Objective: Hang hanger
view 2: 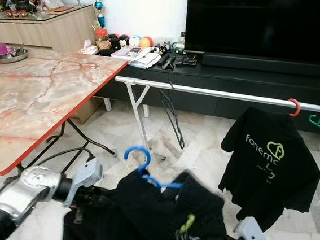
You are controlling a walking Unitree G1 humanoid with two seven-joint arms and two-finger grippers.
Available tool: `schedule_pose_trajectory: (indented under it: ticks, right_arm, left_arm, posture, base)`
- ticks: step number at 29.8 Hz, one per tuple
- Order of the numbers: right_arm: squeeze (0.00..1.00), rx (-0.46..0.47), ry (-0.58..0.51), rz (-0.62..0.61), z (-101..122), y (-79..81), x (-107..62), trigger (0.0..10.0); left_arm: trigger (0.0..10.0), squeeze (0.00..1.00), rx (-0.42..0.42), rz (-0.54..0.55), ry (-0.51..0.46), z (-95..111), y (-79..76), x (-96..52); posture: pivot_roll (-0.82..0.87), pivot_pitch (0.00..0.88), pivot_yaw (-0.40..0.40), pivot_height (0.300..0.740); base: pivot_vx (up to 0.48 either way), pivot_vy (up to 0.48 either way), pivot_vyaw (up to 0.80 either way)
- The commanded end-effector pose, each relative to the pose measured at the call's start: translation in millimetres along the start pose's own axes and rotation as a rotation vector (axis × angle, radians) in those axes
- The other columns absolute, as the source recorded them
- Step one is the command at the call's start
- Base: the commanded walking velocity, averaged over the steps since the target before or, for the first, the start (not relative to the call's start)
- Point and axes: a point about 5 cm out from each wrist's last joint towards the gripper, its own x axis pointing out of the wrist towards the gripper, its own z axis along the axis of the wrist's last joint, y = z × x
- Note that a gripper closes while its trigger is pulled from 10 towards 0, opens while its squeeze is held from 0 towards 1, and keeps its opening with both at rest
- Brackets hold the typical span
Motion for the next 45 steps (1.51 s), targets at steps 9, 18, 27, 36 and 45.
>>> schedule_pose_trajectory:
  ticks: [9, 18, 27, 36, 45]
  right_arm:
    - [0.0, 0.002, 0.215, -0.221, -23, -22.0, -20.5, 0.0]
    - [0.0, 0.176, 0.222, -0.229, -44, 6.5, 14.6, 0.0]
    - [0.0, 0.211, 0.194, -0.135, -41, 33.9, 55.1, 0.0]
    - [0.52, 0.145, 0.192, -0.234, -29, 13.6, 54.1, 10.0]
    - [1.0, 0.142, 0.073, -0.321, 3, -11.5, 42.8, 10.0]
  left_arm:
    - [0.0, 0.0, 0.047, 0.358, 0.216, -25, 26.9, -36.4]
    - [0.0, 0.0, -0.169, 0.585, -0.239, 3, 48.8, -41.8]
    - [0.0, 0.0, -0.268, 0.584, -0.471, 26, 54.6, -35.1]
    - [0.0, 0.0, -0.019, 0.318, -0.093, 2, 22.2, 3.2]
    - [0.0, 0.0, -0.028, 0.464, -0.005, -1, 22.7, 31.5]
  posture:
    - [0.0, 0.0, 0.082, 0.74]
    - [0.0, 0.0, 0.089, 0.74]
    - [0.0, 0.0, 0.085, 0.74]
    - [0.0, 0.0, 0.077, 0.74]
    - [-0.01, 0.0, 0.072, 0.74]
  base:
    - [0.0, 0.0, 0.0]
    - [0.0, 0.0, 0.0]
    - [0.0, 0.0, 0.0]
    - [0.0, 0.0, 0.0]
    - [0.0, 0.0, 0.0]
